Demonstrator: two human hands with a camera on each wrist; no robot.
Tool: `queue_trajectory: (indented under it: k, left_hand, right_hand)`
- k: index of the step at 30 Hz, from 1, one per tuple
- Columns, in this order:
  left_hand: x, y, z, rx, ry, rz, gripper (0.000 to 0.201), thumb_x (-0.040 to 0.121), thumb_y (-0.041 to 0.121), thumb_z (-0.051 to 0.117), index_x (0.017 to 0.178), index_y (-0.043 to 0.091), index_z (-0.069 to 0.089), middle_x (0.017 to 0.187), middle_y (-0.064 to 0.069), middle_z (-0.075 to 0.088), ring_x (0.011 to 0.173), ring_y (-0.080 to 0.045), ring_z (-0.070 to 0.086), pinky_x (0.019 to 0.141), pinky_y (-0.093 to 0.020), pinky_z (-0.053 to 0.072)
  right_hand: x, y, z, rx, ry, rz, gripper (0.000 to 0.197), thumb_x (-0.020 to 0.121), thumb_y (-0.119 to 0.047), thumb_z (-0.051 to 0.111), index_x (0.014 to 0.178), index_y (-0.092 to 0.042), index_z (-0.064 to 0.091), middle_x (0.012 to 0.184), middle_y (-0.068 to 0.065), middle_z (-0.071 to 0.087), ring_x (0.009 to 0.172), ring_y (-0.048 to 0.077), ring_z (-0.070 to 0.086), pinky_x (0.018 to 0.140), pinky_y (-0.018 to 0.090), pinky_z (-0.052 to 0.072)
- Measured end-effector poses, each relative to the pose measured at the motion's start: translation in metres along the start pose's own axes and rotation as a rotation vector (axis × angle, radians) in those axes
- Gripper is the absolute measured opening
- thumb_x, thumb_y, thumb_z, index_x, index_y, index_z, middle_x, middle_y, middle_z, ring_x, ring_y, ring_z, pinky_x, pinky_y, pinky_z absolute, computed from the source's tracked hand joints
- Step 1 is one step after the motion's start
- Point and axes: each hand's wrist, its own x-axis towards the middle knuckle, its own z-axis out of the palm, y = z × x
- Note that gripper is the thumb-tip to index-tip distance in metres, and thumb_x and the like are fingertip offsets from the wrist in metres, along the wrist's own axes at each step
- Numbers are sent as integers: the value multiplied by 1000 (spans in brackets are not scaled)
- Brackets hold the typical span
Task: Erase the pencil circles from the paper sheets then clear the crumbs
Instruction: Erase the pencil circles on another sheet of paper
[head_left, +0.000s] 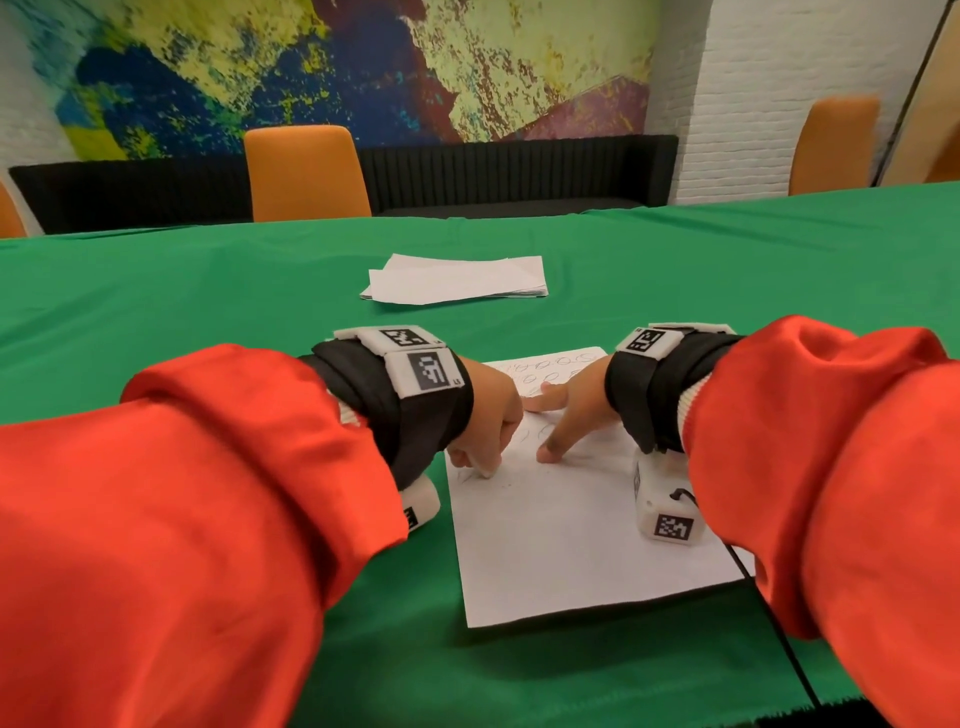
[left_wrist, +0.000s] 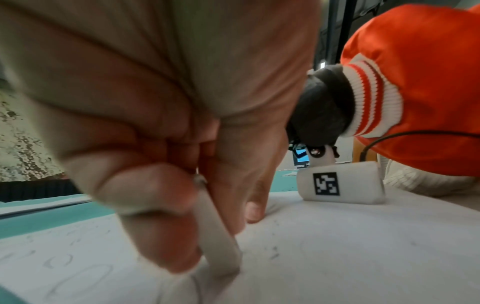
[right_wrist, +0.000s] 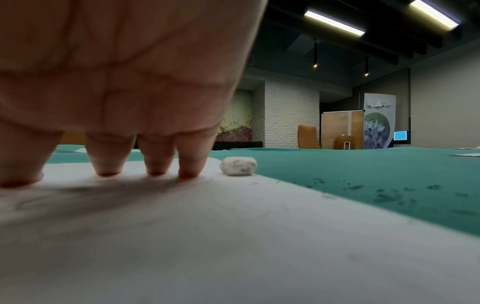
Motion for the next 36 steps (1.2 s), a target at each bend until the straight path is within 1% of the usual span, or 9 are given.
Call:
queue_trajectory:
  k: [4,9,11,16,21,23,26,28,36]
  left_hand:
    - [-4,-1,-1,-9,-104,-2,21,85,17,67,71,20,52,61,7,59,51,-3,53,50,-14,40]
    - [2,6,-5,30,120,-35,6,88,19,60,83,20,58,63,5,56,53,-4,48,49,-15,36]
    - [6,8,-3,13,143,-42,3,88,18,59,86,20,58,62,5,55,53,-4,46,49,-16,35]
    - [5,3,-1,-40,32,-23,19,87,18,63,72,21,52,61,7,58,52,-3,52,49,-15,39]
    - [-1,2,-4,-41,-137,-16,22,85,14,68,71,18,52,61,5,58,42,0,52,48,-11,42]
    - [-1,3,-6,-34,-126,-21,19,86,15,68,74,17,54,62,5,58,44,-1,52,49,-12,42]
    - [-2,5,-5,39,46,-41,7,87,19,63,84,19,58,63,6,56,53,-5,49,48,-15,37]
    - [-1,5,-3,54,84,-53,2,88,19,61,87,19,59,63,5,56,54,-6,48,48,-16,36]
    - [-3,-2,-2,-16,-85,-17,20,85,16,68,72,19,53,62,6,57,51,-4,51,41,-9,40]
  right_hand:
    - [0,1,1,3,-4,-5,79,89,-53,49,149,-34,1,158,-3,-1,145,18,6,114,33,8]
    - [2,1,1,0,-1,3,80,89,-54,49,149,-34,1,158,-3,0,145,18,7,115,34,8]
    - [3,0,1,-2,-5,5,79,89,-54,49,150,-33,1,158,-3,-1,145,18,6,115,34,8]
    - [2,1,1,2,-5,1,79,90,-53,48,150,-33,1,158,-2,-1,145,19,6,114,34,8]
    - [0,0,0,3,-8,1,79,89,-54,49,149,-34,1,158,-3,-2,145,19,7,114,34,8]
    - [0,0,1,0,-6,3,79,89,-54,49,149,-35,1,158,-3,-2,145,19,6,114,35,7]
    - [1,1,0,-1,-5,2,79,90,-53,49,149,-34,1,158,-3,-2,145,18,5,115,35,6]
    - [1,1,0,0,-6,5,79,90,-53,48,149,-34,1,158,-3,-2,145,18,6,114,34,7]
    - [4,2,0,5,-16,5,80,89,-55,49,149,-36,0,158,-4,-2,145,18,6,115,35,6]
